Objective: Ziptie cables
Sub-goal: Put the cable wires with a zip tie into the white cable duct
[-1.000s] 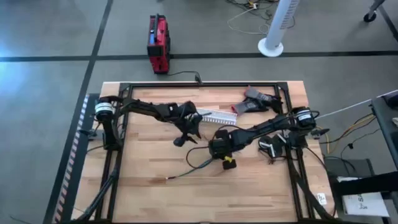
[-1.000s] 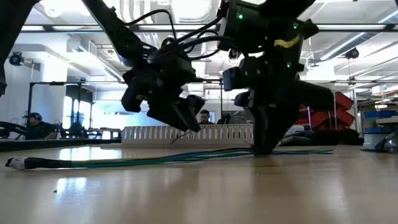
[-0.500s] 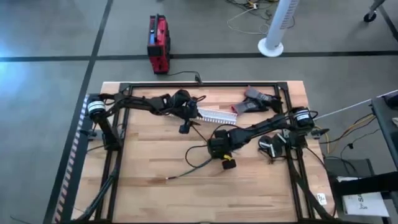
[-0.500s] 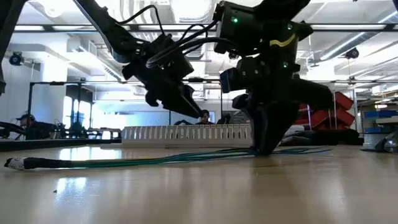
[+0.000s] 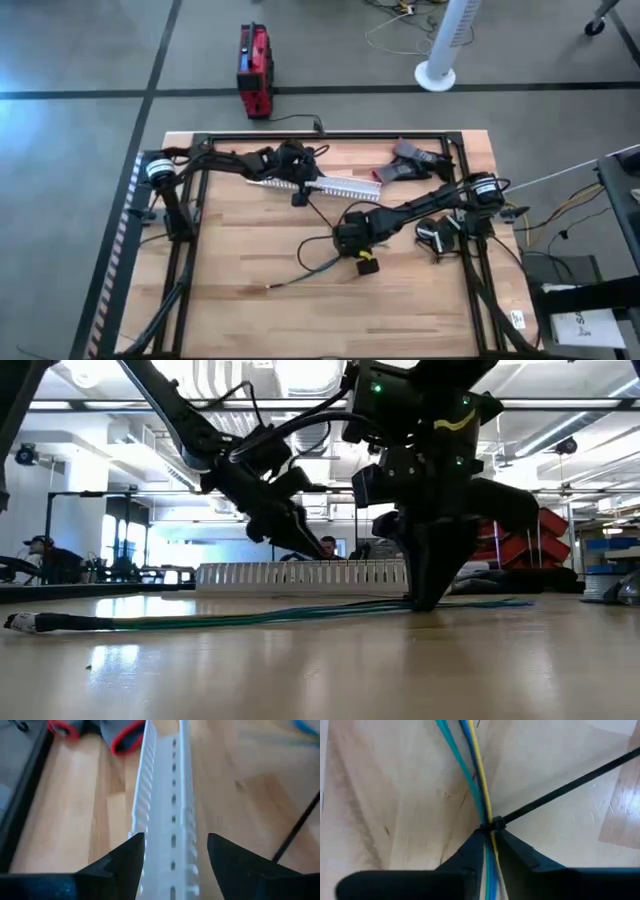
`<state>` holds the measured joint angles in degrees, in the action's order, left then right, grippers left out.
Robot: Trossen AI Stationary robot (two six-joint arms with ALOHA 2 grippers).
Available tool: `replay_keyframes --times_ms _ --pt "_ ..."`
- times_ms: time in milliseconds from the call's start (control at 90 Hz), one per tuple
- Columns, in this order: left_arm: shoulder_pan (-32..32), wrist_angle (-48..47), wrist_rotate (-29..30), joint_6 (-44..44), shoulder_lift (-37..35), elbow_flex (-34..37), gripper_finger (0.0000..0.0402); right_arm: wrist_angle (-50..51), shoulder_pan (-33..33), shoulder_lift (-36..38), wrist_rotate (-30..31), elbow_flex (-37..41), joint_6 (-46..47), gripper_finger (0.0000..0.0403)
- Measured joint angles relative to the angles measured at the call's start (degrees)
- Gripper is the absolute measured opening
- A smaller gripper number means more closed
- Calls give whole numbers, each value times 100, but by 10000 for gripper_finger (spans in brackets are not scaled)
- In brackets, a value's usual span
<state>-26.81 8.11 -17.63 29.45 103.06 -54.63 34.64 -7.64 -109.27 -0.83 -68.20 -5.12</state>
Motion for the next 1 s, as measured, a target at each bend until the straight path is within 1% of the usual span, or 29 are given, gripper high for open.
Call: replay_keyframes --times_ms 133,211,289,389,433,567,700,744,878,1000 --pt "-65 101 -118 0 334 2 180 1 2 7 -52 -12 23 5" --pt "-56 73 -115 4 425 2 159 33 0 7 -67 -58 65 3" --pt "-50 18 -114 2 432 1 116 24 -10 0 -54 -119 44 2" --pt "-48 -249 -94 -15 420 2 32 -23 -66 29 101 -211 -22 1" --pt "-48 -321 -91 -95 388 2 15 -5 -94 59 116 -262 -59 1" --pt "-25 -667 -74 -245 193 4 5 194 -233 110 132 -529 -61 1" --pt "12 -1147 -70 -415 -277 27 1 782 -492 136 145 -984 81 1" --pt "50 -1240 -54 -470 -471 105 1 934 -598 159 234 -1137 136 1" --pt "228 -1241 -26 -813 -1195 510 0 1391 -904 382 636 -1470 329 0" --pt "450 -964 137 -1195 -1824 1121 0 1484 -1173 782 931 -1670 607 0"
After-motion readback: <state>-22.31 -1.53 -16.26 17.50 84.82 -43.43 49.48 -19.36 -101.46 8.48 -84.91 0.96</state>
